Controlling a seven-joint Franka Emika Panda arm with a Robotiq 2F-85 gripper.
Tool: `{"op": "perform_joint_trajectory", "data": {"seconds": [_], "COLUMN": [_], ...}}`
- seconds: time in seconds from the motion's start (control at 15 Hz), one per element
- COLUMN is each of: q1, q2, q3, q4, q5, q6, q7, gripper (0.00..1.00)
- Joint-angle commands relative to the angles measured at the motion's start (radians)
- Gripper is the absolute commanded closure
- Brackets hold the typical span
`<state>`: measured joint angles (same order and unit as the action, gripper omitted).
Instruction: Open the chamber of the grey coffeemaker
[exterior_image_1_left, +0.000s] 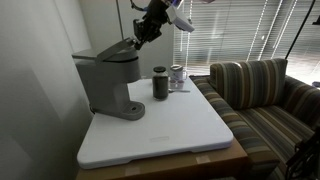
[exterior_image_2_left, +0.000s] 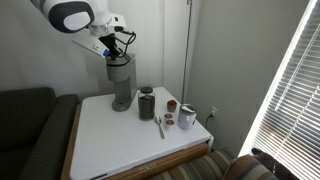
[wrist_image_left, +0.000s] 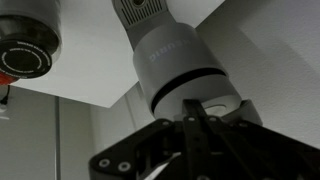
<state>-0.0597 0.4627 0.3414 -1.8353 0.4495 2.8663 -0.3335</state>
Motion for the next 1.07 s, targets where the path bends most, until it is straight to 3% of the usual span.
{"op": "perform_joint_trajectory", "data": {"seconds": [0.0,1.0], "q1": [-0.031,-0.02], "q2": [-0.022,-0.077], "q3": [0.042,0.055], "q4": [-0.036,-0.082], "q5": [0.055,0.051], "q6": [0.056,0.144], "q7": [-0.033,-0.01], "gripper": [1.0,1.0]}}
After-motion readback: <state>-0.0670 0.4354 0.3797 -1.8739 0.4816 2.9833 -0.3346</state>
